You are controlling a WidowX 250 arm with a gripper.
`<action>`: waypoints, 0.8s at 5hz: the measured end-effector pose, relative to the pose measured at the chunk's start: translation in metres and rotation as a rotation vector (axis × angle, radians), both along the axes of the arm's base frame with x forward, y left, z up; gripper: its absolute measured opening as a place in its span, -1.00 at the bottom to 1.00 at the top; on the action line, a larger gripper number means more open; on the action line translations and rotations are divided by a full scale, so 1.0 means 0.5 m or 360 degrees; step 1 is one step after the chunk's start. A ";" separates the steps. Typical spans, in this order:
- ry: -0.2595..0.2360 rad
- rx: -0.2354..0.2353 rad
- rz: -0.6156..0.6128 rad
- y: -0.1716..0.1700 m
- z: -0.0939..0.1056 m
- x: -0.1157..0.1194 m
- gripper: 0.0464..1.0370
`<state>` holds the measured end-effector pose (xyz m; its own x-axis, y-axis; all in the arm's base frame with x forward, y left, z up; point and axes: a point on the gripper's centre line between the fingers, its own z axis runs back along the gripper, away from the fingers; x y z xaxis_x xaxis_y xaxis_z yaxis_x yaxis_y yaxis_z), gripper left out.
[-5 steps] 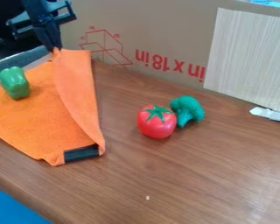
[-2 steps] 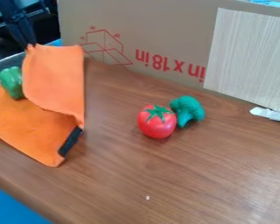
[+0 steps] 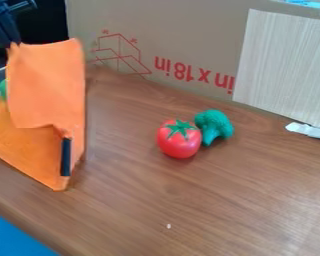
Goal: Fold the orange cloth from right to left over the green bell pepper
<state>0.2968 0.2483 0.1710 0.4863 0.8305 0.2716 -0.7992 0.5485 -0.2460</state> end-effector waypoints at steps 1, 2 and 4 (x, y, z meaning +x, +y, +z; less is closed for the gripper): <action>0.0002 -0.0020 0.0100 0.016 -0.003 -0.016 -0.99; 0.0016 -0.0023 0.0219 0.031 -0.005 -0.029 -0.99; 0.0080 -0.0001 0.0372 0.050 -0.009 -0.055 -0.68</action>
